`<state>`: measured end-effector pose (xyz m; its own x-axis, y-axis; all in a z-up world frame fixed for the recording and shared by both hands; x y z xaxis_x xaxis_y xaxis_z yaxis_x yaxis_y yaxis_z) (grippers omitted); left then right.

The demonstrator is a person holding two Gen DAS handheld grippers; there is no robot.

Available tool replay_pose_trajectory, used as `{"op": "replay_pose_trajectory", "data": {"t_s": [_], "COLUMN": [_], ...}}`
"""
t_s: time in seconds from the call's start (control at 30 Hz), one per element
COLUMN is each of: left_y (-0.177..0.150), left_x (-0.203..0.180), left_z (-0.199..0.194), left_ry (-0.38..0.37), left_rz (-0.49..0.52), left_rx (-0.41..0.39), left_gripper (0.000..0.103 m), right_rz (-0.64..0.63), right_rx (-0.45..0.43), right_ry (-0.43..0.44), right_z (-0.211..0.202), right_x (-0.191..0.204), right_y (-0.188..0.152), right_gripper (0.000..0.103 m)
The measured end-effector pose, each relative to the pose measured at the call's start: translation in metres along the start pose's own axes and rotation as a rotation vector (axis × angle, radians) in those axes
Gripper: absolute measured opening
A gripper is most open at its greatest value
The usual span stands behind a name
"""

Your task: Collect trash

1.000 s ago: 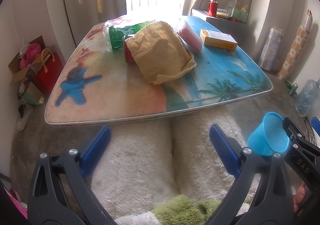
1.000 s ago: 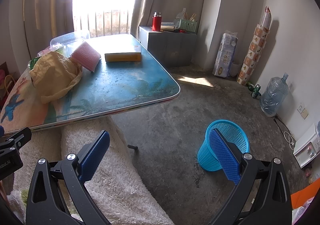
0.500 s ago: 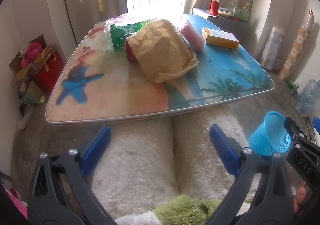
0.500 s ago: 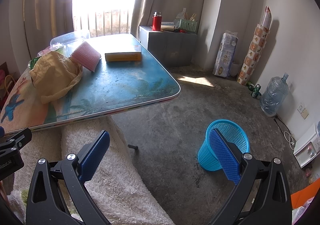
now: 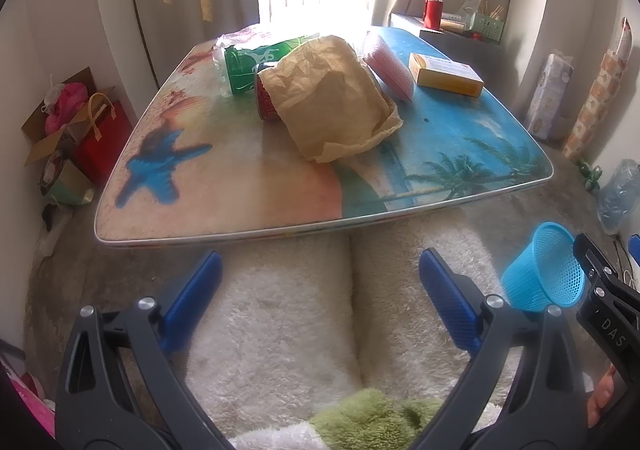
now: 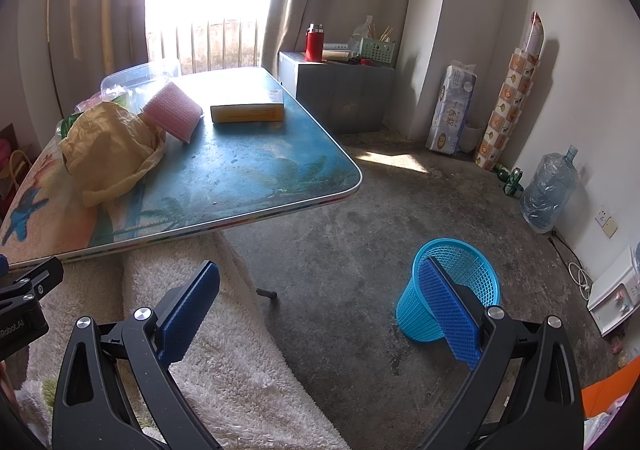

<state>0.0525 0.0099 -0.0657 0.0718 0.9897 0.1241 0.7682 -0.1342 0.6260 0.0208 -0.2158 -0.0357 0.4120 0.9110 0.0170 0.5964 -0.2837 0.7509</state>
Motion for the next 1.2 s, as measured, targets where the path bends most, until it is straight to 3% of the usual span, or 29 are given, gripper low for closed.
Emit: {"op": "replay_pose_trajectory", "data": {"t_s": [0.73,1.07,1.2], "left_y": [-0.002,0.019,0.036], "left_x": [0.01,0.048,0.061], "left_z": [0.019,0.043,0.049], "left_ry": [0.035,0.066,0.026], "left_rz": [-0.011,-0.043,-0.051], "left_rx": [0.064,0.081,0.061], "left_gripper": [0.095,0.095,0.095], "right_rz": [-0.028,-0.015,-0.005], "right_rx": [0.037,-0.012,-0.01], "right_ry": [0.063,0.162,0.196], "right_z": [0.026,0.042,0.05], "right_x": [0.03,0.066,0.083], "right_y": [0.001,0.038,0.048], "right_gripper": [0.097,0.097,0.097]}}
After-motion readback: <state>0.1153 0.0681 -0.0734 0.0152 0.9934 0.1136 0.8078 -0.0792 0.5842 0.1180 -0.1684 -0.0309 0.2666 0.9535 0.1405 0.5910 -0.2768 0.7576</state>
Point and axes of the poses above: each gripper's, at about its wrist camera, not at the fingertips, and z roughly the way its jaws point, x to its left, y to its top, the point moved 8 cm from there along z, roughly the way its jaws point, and after that the axes turned 11 degrees about z, right-handed, at the moved point
